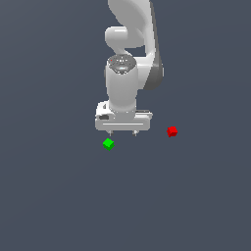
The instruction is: Stack the red cube on top of the green cube.
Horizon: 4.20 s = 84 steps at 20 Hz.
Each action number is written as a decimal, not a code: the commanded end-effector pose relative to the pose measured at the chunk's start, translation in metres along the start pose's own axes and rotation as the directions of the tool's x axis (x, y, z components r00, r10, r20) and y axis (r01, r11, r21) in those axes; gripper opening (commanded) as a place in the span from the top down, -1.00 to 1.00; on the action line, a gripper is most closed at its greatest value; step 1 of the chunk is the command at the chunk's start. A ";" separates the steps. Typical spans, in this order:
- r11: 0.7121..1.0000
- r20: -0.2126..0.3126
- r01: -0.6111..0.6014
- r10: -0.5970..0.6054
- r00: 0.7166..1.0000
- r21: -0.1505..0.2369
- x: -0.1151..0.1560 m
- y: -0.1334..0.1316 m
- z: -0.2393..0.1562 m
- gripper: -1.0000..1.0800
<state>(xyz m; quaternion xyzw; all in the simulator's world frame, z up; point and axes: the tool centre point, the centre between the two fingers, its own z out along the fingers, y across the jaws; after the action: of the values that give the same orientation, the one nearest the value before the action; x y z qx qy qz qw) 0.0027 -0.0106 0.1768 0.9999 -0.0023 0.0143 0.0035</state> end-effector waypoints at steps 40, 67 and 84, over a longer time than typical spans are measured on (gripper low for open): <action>0.995 0.028 0.099 -0.099 0.995 0.010 -0.126 -0.275 0.101 -0.92; 0.995 0.028 0.099 -0.099 0.995 0.010 -0.127 -0.275 0.151 1.00; 0.995 0.028 0.100 -0.100 0.995 0.009 -0.127 -0.275 0.102 1.00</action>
<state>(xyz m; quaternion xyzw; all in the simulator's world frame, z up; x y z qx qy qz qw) -0.1198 0.2635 0.0587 0.9989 0.0476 -0.0007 0.0005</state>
